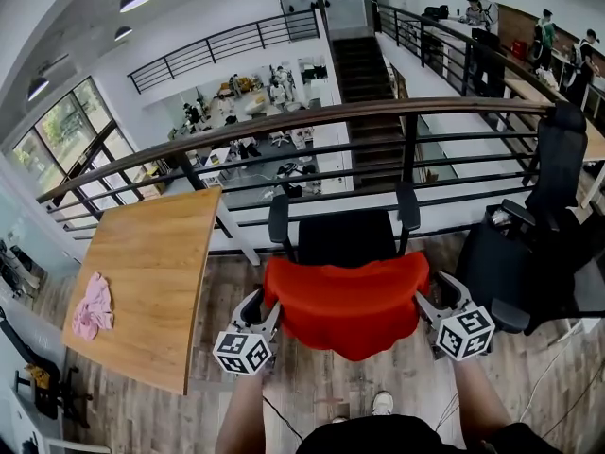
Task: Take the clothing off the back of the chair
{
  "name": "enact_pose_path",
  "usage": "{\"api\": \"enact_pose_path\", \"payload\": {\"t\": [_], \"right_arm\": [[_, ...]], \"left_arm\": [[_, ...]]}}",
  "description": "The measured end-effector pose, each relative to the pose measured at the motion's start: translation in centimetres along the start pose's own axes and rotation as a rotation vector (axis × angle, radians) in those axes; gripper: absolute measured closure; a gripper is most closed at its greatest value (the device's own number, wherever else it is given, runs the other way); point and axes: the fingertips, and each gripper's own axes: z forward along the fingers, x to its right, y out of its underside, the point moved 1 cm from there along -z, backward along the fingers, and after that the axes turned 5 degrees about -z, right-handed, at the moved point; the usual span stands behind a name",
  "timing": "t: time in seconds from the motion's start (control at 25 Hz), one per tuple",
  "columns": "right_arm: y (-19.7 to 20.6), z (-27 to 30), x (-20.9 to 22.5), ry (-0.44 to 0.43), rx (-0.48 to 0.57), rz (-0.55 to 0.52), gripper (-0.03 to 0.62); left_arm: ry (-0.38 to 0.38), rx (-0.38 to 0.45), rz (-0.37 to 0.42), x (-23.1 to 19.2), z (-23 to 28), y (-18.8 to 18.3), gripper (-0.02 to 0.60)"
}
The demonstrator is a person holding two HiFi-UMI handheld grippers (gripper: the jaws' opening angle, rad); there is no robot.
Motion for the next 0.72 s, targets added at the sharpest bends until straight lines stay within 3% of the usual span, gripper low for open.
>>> {"api": "enact_pose_path", "payload": {"t": [0.36,0.56,0.72], "right_arm": [[-0.8,2.3,0.4,-0.076,0.029,0.029,0.304],[-0.9,2.8,-0.5,-0.135,0.028,0.011,0.367],[-1.2,2.5,-1.3,-0.176,0.031,0.0,0.465]], "left_arm": [[0.036,-0.006,0.013,0.5,2.7,-0.7,0.353],[0.054,0.011,0.006,0.9,3.1,-0.7,0.399],[0.069,-0.006,0.017,1.5,3.0,-0.6,0.495]]}}
